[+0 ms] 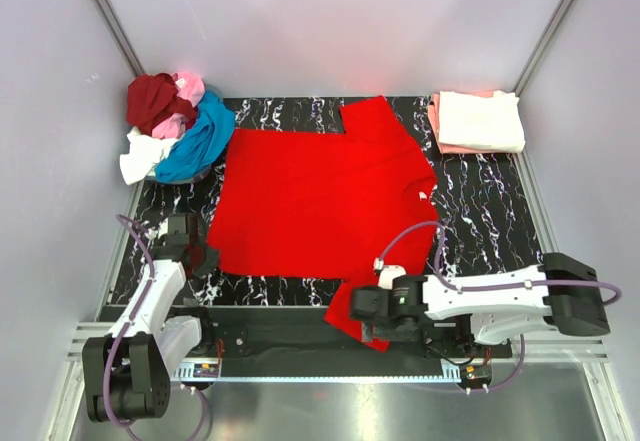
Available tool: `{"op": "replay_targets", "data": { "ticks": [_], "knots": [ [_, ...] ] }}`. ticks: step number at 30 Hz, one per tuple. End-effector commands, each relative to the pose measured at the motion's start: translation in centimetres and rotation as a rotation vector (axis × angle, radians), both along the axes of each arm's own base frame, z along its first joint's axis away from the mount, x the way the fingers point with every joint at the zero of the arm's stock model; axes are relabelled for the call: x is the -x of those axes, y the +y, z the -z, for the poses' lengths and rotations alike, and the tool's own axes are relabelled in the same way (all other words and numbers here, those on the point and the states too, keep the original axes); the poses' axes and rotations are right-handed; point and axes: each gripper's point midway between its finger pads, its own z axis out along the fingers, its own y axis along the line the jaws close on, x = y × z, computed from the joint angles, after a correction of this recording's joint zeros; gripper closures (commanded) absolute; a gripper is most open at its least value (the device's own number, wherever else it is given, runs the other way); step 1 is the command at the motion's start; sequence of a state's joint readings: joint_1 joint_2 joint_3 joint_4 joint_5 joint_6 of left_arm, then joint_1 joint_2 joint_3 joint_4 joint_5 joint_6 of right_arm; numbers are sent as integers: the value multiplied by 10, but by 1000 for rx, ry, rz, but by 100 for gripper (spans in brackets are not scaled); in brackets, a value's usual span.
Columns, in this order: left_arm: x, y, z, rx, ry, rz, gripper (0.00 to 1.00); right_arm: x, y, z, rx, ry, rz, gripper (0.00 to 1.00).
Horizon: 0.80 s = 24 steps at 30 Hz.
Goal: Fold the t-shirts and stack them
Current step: Flatten the tshirt out
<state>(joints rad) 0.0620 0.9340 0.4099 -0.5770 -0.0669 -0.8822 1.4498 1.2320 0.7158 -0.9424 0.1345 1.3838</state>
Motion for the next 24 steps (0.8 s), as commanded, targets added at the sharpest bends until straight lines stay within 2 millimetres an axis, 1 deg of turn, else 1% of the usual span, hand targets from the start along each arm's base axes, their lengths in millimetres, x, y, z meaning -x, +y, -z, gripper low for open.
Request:
{"op": "replay_targets", "data": {
  "ticks": [1, 2, 4, 5, 8, 12, 13, 14, 15, 16, 17, 19, 21, 22, 24],
  "knots": [
    [-12, 2, -14, -17, -64, 24, 100, -2, 27, -10, -32, -64, 17, 27],
    [-13, 1, -15, -12, -69, 27, 100, -1, 30, -12, -32, -66, 17, 28],
    [-14, 0, -15, -9, -76, 28, 100, 0, 30, -8, -6, -64, 5, 29],
    [-13, 0, -14, -11, -73, 29, 100, 1, 32, -7, -8, -60, -1, 32],
    [-15, 0, -17, -9, -80, 32, 100, 5, 38, -2, -3, -35, -19, 36],
    [-15, -1, -17, -6, -82, 32, 100, 7, 38, 3, 20, -22, -33, 36],
    [-15, -1, -18, -5, -84, 35, 100, 3, 43, 2, -12, -18, -26, 35],
    [-15, -1, -18, -5, -84, 35, 100, 4, 36, 8, -10, 0, -22, 36],
    [-15, -1, -18, -5, -84, 38, 100, 2, 35, 9, -29, 5, -10, 36],
    [-16, -1, -18, -5, -85, 35, 100, -1, 42, 4, -92, 5, 1, 39],
    [-16, -1, -18, -6, -88, 36, 100, -4, 35, 9, -90, 26, 25, 39],
    [-17, -1, -19, -7, -85, 35, 100, -5, 36, 9, -119, 35, 20, 39],
    [-18, -1, -21, -7, -91, 31, 100, -5, 35, 11, -113, 60, 24, 39],
    [-18, 0, -21, -7, -91, 28, 100, -4, 32, 15, -87, 74, -3, 38],
    [-18, 0, -22, -7, -91, 28, 100, -3, 34, 13, -78, 91, -20, 36]
  ]
}}
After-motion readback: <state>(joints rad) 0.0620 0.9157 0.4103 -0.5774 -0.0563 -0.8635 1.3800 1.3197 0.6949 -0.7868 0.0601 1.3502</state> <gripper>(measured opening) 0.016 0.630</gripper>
